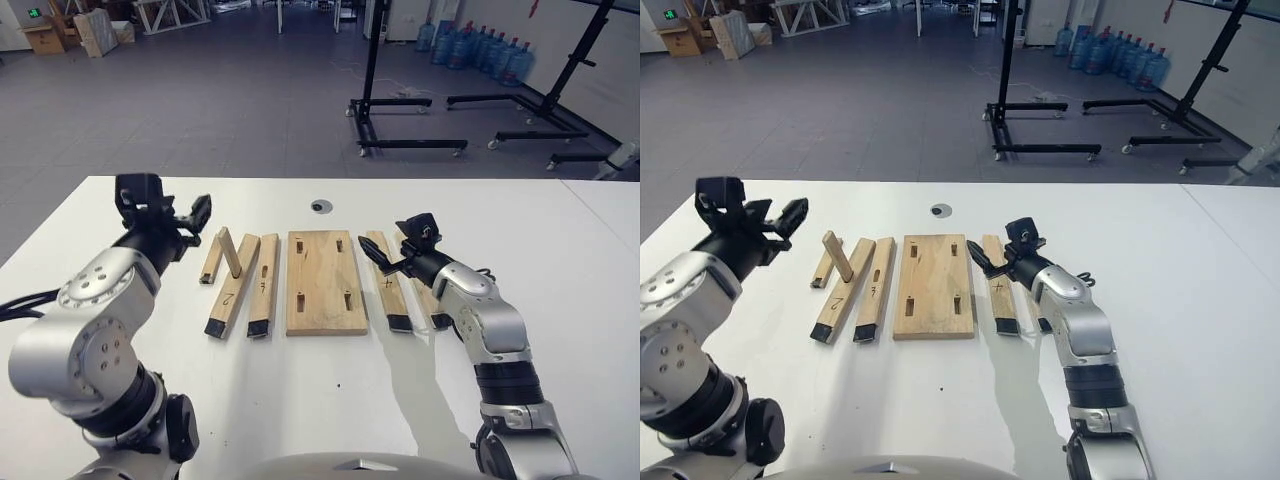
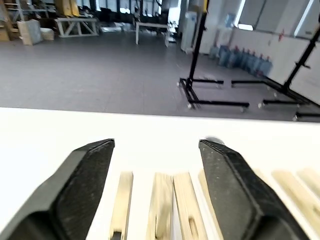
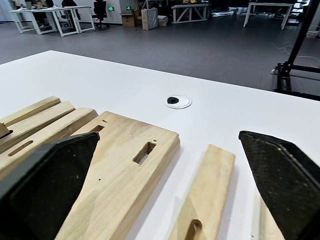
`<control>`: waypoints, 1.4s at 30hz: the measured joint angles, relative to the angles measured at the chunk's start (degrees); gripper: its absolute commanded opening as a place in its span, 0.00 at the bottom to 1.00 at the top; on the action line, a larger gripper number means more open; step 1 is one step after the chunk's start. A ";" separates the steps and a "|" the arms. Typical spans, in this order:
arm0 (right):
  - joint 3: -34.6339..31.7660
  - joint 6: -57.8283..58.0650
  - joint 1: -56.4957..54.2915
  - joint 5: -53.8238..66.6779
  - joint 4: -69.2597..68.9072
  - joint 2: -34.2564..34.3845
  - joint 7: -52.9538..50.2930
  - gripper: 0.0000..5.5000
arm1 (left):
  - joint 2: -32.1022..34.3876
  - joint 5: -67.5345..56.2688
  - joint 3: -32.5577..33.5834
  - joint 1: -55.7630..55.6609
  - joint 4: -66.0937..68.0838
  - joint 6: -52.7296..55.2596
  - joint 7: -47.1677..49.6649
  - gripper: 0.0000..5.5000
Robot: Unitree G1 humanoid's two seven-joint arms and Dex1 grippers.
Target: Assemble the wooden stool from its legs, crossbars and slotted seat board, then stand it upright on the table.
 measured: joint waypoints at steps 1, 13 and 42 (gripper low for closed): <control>0.04 0.00 0.38 0.00 -0.18 0.08 -0.08 0.93 | 0.41 -0.34 -0.62 1.18 -0.14 0.15 -0.34 0.67; 1.77 -0.14 1.08 -0.02 0.26 1.78 -0.51 0.93 | 2.06 -1.70 -7.48 12.24 11.76 0.32 -2.45 0.98; 2.89 -0.38 0.91 -0.02 1.47 2.50 -0.30 0.93 | 8.98 8.20 -21.43 16.48 36.10 -26.42 -7.13 0.81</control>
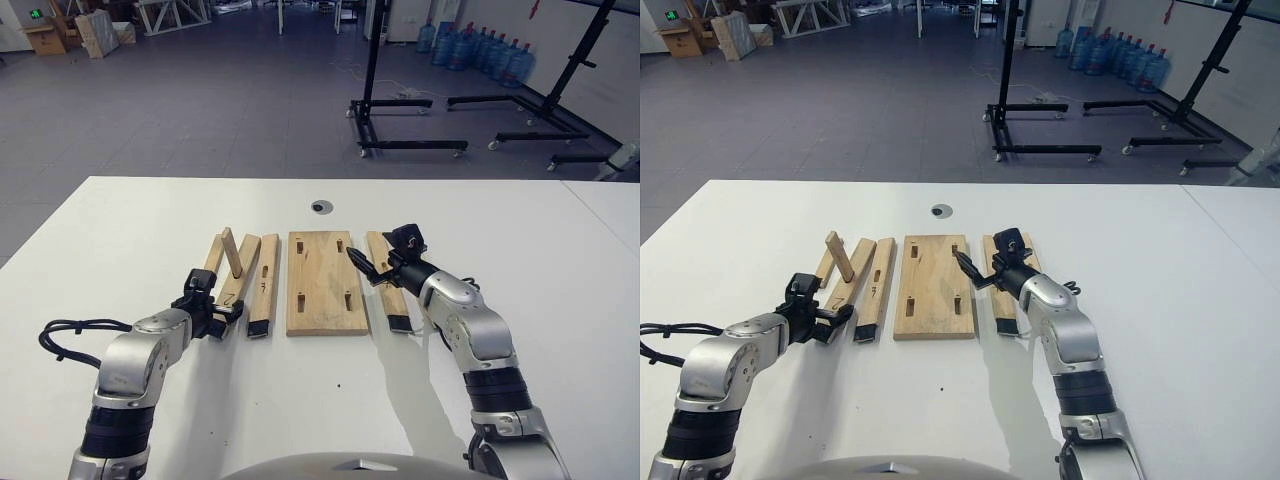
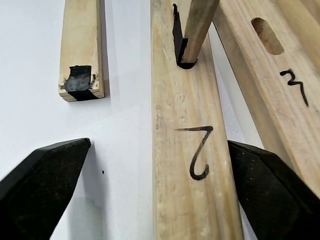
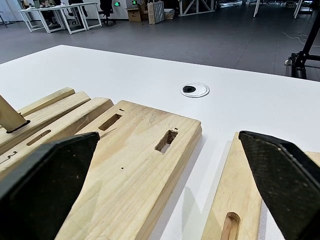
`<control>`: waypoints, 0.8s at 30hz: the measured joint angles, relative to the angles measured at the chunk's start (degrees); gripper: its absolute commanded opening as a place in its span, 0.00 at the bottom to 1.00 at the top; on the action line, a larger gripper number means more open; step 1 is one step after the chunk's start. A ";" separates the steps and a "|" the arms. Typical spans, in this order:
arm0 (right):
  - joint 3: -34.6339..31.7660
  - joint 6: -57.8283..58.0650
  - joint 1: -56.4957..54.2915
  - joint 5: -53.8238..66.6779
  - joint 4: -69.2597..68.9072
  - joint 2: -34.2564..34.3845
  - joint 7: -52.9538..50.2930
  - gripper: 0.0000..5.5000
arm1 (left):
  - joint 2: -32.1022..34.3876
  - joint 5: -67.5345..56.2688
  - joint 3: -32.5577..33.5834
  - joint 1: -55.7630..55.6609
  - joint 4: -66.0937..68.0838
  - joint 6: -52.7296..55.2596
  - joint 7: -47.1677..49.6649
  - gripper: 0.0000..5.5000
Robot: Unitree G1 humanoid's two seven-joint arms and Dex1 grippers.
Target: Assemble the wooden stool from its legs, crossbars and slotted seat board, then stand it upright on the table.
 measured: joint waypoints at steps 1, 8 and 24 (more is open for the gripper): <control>0.04 0.00 -0.01 0.00 0.04 0.01 0.01 0.93 | -0.11 0.02 0.12 0.00 0.05 -0.04 0.00 0.78; 0.52 0.01 -0.17 0.00 0.06 0.00 0.12 0.93 | -1.38 0.02 0.44 1.14 -0.54 -1.25 0.08 0.60; 0.72 0.01 -1.17 0.00 1.26 -0.01 0.28 0.93 | -2.61 0.44 1.26 2.40 0.51 -5.06 0.05 0.37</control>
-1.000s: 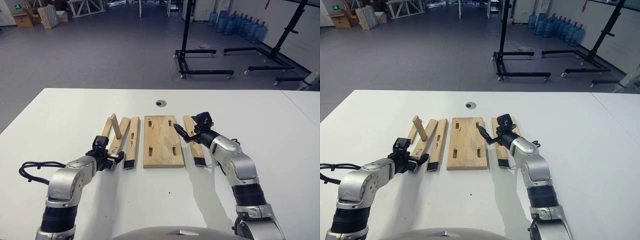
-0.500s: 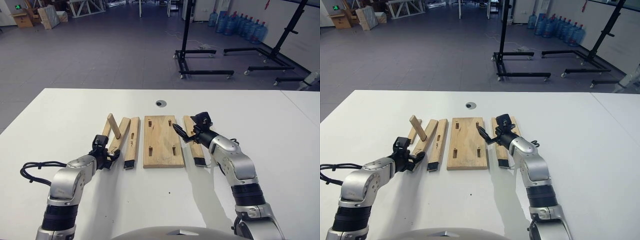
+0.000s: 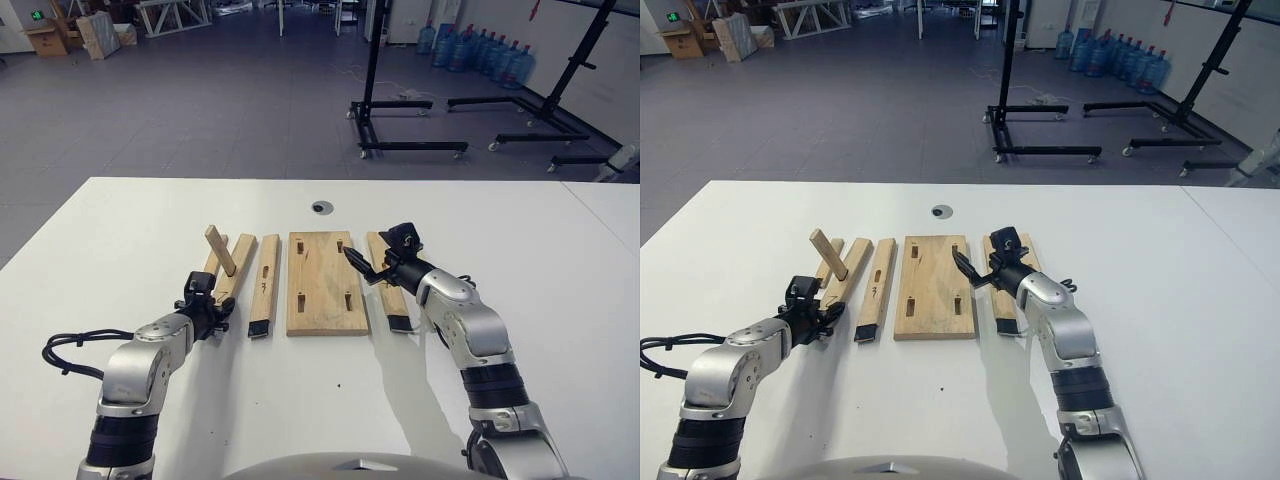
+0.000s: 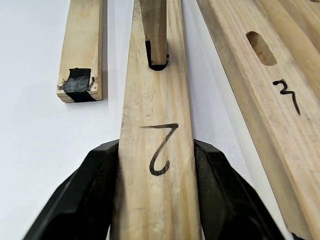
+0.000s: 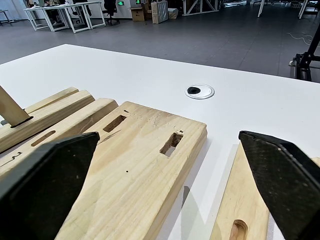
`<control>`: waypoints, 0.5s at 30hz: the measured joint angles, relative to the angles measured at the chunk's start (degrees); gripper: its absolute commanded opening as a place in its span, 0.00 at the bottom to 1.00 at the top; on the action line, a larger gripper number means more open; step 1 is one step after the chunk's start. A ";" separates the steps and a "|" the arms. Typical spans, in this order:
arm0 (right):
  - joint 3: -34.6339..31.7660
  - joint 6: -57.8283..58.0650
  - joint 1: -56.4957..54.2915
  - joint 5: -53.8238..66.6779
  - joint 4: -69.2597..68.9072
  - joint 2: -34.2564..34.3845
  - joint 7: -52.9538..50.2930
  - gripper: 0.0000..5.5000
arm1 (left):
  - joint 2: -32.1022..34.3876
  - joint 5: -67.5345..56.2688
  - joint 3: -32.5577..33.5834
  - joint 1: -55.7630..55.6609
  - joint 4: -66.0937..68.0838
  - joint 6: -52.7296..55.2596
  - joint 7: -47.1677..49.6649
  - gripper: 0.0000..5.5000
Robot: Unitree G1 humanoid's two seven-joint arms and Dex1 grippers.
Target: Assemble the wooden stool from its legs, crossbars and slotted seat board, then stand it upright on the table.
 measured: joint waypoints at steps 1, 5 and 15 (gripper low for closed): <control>0.00 0.00 -0.02 0.00 0.16 0.00 0.00 0.93 | 0.00 -0.03 0.06 -0.05 -0.02 0.02 -0.03 0.37; -0.09 -0.01 -0.40 0.02 0.71 -0.01 0.00 0.93 | 0.19 -2.10 2.54 -2.57 -0.47 0.18 -1.86 0.37; -14.41 9.91 -9.02 20.38 0.43 1.31 1.34 0.93 | 1.46 -36.29 19.88 -15.28 -5.82 3.07 -19.32 0.37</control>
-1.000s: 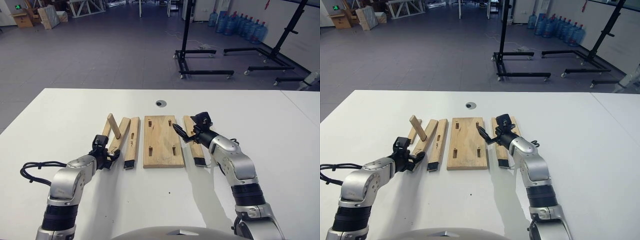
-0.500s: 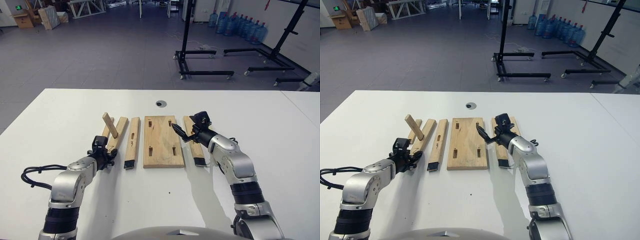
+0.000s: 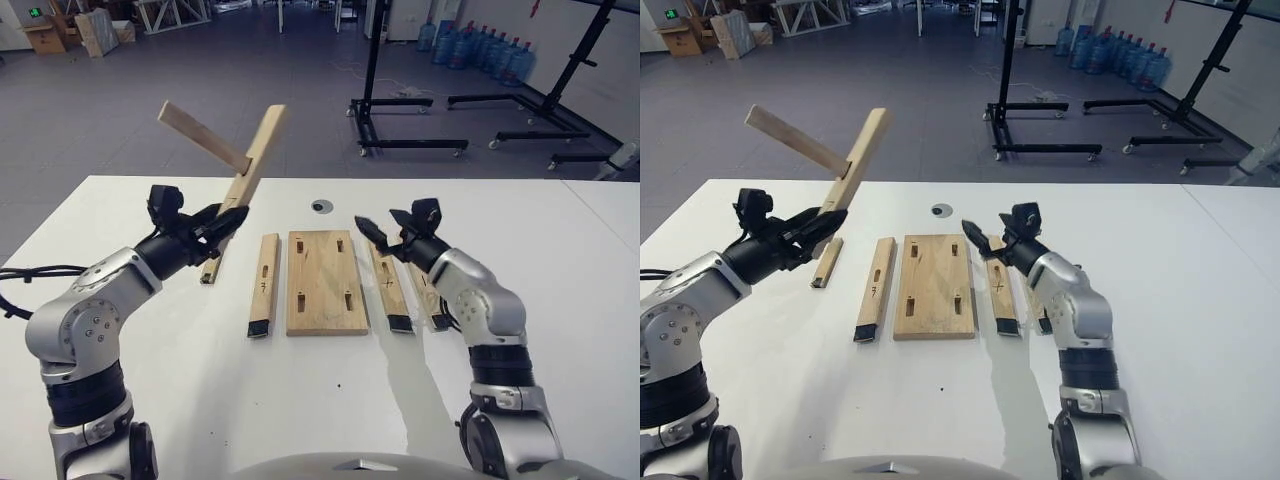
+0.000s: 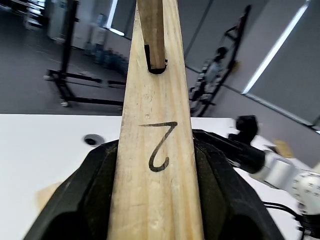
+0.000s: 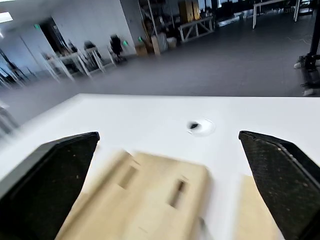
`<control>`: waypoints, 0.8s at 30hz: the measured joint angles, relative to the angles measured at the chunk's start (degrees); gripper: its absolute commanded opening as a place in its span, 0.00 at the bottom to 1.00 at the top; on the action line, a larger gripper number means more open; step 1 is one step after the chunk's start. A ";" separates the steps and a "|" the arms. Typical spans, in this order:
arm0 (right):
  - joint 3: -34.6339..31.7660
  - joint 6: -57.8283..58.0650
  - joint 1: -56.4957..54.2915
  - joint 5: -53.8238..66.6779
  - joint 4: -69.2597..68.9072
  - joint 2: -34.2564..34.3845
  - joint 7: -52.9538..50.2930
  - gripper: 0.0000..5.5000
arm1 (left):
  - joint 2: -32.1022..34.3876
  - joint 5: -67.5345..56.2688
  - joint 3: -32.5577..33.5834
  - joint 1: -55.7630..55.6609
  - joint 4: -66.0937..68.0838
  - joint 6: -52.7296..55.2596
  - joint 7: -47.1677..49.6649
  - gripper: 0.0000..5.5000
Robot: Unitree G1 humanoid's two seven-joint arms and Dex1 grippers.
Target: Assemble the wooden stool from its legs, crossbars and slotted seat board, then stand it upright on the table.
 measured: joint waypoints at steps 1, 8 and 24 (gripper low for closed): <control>-2.88 3.01 -1.93 5.52 -0.49 0.02 0.17 0.93 | -1.16 -3.73 0.20 0.02 0.21 1.29 -0.32 0.37; -16.29 22.20 -9.51 44.45 0.59 -4.91 2.59 0.93 | -8.20 -28.02 0.16 1.39 5.94 4.18 5.03 0.37; -7.68 24.80 -10.16 54.73 4.81 -2.77 -8.56 0.93 | -6.08 -33.75 -9.06 5.55 3.60 -0.70 9.86 0.37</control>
